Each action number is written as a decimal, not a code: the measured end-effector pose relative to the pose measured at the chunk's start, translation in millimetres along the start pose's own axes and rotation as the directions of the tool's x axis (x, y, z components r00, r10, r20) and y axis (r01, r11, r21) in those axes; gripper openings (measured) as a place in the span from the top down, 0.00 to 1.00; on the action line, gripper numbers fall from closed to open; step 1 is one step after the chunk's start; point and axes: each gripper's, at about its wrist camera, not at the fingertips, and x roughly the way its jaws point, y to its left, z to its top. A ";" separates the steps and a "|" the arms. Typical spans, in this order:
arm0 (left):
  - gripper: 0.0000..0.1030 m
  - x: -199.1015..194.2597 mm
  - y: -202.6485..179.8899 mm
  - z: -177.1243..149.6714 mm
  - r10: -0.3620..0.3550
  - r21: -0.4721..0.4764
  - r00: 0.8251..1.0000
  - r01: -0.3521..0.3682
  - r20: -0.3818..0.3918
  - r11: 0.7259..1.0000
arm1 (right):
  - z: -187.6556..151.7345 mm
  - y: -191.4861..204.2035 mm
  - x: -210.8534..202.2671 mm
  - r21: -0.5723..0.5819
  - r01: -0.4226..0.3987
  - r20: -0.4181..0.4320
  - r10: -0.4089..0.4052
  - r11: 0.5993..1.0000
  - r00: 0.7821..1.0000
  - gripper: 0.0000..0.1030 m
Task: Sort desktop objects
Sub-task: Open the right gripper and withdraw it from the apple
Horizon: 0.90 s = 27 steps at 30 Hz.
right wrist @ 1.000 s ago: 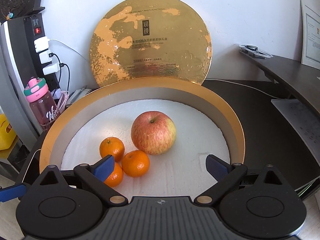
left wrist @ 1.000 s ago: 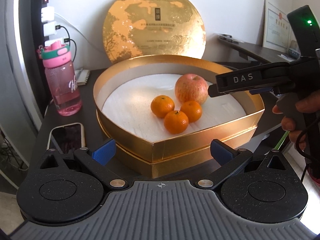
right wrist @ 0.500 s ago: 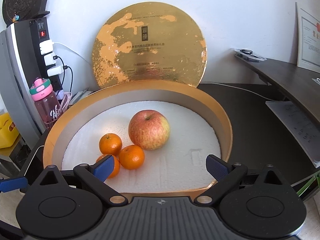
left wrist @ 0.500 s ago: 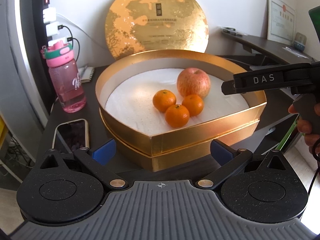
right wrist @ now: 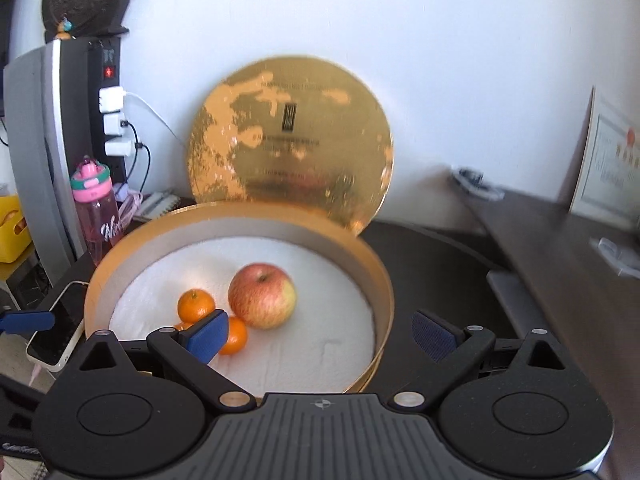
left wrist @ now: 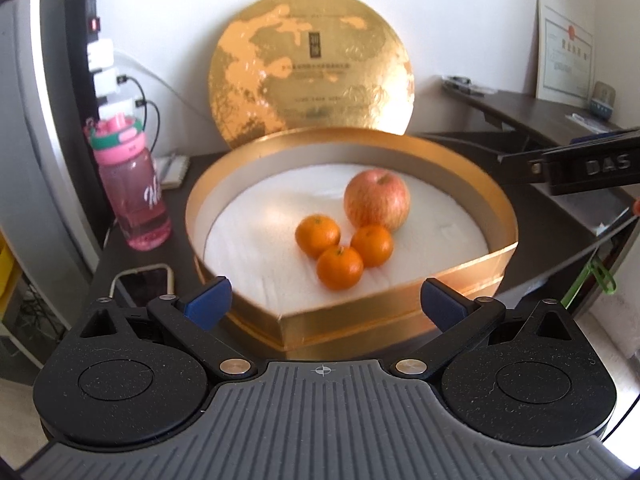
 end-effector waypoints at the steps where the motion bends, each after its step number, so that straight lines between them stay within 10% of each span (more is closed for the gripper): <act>1: 0.00 -1.2 -3.5 2.7 -0.009 0.004 1.000 0.009 0.007 1.000 | 4.2 -3.1 -5.7 -0.001 -0.004 0.006 0.004 1.000 1.000 0.05; 9: 0.00 -13.2 -11.7 24.5 -0.153 -0.047 0.987 0.156 0.046 0.987 | 48.9 -28.2 -62.5 -0.021 0.031 0.100 -0.029 0.999 0.995 0.05; 14: 0.00 -24.8 3.1 32.1 -0.069 -0.039 0.994 0.072 0.085 0.997 | 51.3 -34.1 -70.6 0.010 0.026 0.149 -0.027 1.000 0.989 0.03; 27: 0.00 12.9 29.3 12.1 0.148 0.013 0.979 -0.147 -0.142 0.989 | 3.4 -11.4 8.5 0.140 -0.116 -0.001 0.117 0.983 0.993 0.03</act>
